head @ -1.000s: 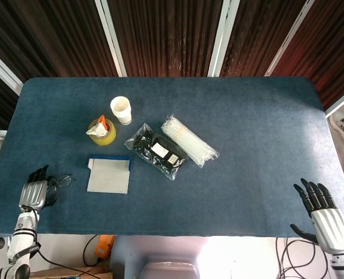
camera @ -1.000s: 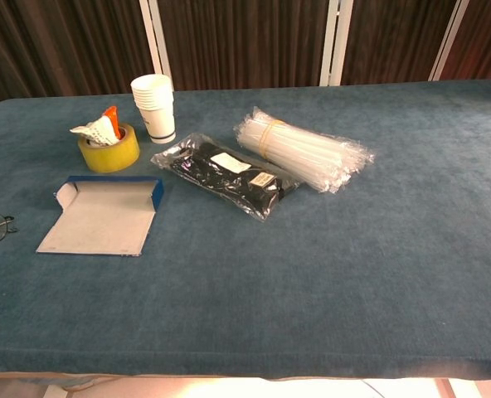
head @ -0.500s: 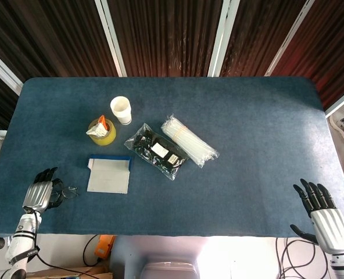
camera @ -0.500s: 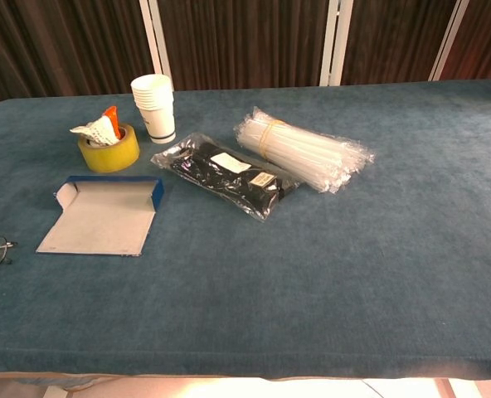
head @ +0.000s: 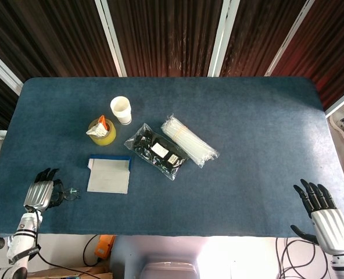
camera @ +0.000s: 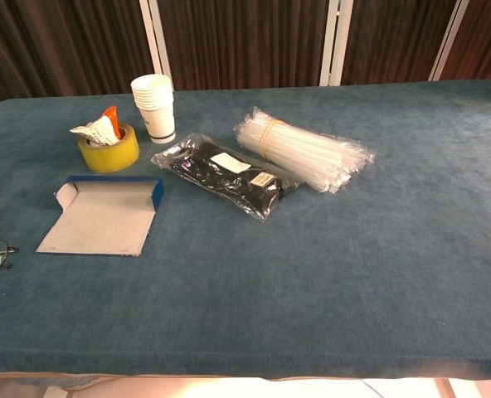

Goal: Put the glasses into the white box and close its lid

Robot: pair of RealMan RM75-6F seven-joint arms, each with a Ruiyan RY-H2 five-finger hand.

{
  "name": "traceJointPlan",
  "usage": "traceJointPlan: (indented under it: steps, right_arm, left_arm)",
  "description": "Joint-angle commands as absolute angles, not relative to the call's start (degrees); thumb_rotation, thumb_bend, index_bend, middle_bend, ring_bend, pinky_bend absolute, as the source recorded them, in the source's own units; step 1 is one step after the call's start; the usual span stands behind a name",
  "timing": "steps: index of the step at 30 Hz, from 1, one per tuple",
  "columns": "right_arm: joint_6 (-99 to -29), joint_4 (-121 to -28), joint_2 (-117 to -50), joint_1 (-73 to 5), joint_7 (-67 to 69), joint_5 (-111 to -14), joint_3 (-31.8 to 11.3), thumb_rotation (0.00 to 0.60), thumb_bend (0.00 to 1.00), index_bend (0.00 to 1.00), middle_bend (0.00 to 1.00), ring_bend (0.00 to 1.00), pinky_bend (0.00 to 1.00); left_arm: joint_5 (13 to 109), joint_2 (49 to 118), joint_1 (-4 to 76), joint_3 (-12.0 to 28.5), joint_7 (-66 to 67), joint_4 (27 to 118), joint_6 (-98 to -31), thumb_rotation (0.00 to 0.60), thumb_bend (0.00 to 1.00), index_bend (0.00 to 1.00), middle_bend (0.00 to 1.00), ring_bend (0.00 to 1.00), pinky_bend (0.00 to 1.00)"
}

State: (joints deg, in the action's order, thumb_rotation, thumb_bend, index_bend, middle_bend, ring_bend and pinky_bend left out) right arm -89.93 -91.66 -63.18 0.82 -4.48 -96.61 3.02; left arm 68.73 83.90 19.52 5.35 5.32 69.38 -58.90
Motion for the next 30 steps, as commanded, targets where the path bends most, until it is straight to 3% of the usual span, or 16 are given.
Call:
traceJointPlan:
  steps: [1, 12, 21, 30]
  right_arm:
    - [-89.96, -91.67, -63.18, 0.83, -4.47, -96.60, 2.97, 0.600, 0.28, 0.00, 0.00, 0.00, 0.00]
    - [-89.58, -91.82, -63.10, 0.82, -4.75, -96.64, 3.04, 0.600, 0.28, 0.00, 0.00, 0.00, 0.00]
    - [-89.48, -91.81, -63.00, 0.81, -4.67, -96.94, 3.17, 0.600, 0.28, 0.00, 0.00, 0.00, 0.00]
    - [-89.40, -91.84, -62.99, 0.81, -4.72, -97.01, 3.21, 0.600, 0.28, 0.00, 0.00, 0.00, 0.00]
  left_arm:
    - [67.75, 83.70, 19.75, 5.19, 6.68, 69.32, -57.91, 0.600, 0.41, 0.62, 0.11, 0.00, 0.09]
    - [66.40, 81.93, 20.21, 5.01, 8.55, 71.21, -56.62, 0.600, 0.45, 0.56, 0.09, 0.00, 0.08]
    - [64.29, 81.52, 21.04, 4.93, 10.56, 70.74, -54.45, 0.600, 0.55, 0.68, 0.12, 0.00, 0.08]
    - [67.50, 82.06, 20.58, 5.37, 7.24, 70.21, -58.09, 0.600, 0.59, 0.76, 0.16, 0.02, 0.08]
